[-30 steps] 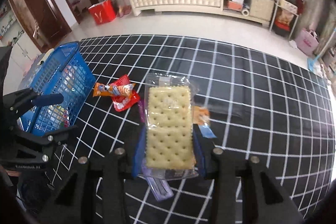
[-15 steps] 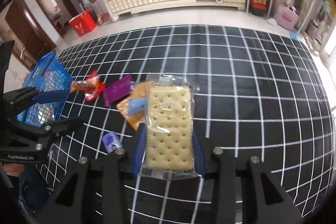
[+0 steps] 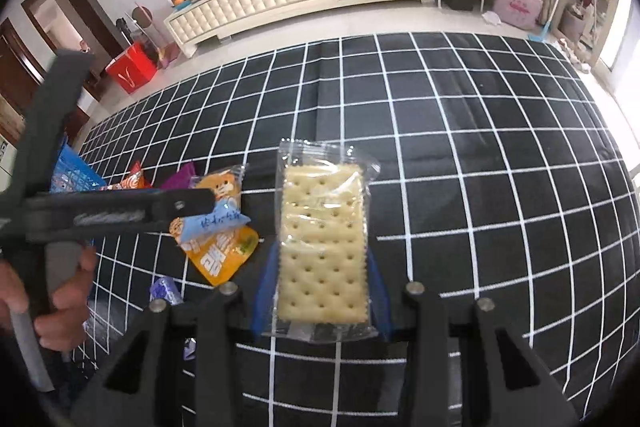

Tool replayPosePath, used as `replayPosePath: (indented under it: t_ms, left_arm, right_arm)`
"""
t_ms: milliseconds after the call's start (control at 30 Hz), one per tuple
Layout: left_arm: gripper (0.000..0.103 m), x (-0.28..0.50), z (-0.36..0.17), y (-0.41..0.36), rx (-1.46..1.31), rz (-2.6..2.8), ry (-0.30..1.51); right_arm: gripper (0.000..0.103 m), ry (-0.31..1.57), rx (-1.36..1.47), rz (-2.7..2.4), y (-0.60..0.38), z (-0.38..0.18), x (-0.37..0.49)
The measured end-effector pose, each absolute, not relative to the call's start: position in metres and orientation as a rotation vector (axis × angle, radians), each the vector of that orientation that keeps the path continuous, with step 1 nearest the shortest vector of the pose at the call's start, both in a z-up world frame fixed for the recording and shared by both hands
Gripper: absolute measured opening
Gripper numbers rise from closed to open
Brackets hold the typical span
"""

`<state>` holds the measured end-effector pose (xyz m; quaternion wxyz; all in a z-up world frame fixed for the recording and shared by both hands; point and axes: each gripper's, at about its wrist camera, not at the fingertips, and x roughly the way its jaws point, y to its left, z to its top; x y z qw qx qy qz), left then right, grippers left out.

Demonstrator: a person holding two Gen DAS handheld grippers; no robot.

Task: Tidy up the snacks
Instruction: 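Grasp the round cartoon bun bag with the left gripper while the right holds the cracker pack, then carry both bags over the blue basket and open both grippers to drop them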

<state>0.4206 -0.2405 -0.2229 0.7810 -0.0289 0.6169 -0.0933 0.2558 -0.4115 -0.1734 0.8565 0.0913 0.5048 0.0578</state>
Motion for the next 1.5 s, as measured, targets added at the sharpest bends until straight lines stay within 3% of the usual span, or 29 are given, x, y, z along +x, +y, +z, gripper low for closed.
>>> replayPosePath:
  t_ms: [267,333,433,800,1100,1500]
  left_arm:
    - [0.075,0.435,-0.245,-0.249,-0.081,-0.186,1.353]
    - [0.064,0.434,-0.244,-0.249,-0.077,-0.183,1.331]
    - [0.055,0.433,-0.242,-0.249,-0.072,-0.194,1.325]
    - [0.050,0.405,-0.230,-0.259,0.020,-0.295,1.281]
    - [0.050,0.352,-0.182,-0.238,0.036,-0.363,1.186]
    - [0.050,0.284,-0.086,-0.138,-0.011,-0.357,0.996]
  right_arm:
    - [0.046,1.072,0.210,0.128,-0.411,-0.181,0.259]
    - [0.046,1.080,0.215,0.135,-0.410,-0.184,0.258]
    - [0.046,1.089,0.210,0.133,-0.410,-0.186,0.256]
    - [0.046,1.111,0.198,0.143,-0.400,-0.182,0.252]
    - [0.046,1.097,0.166,0.150,-0.376,-0.151,0.239]
    - [0.046,1.015,0.110,0.227,-0.295,-0.086,0.218]
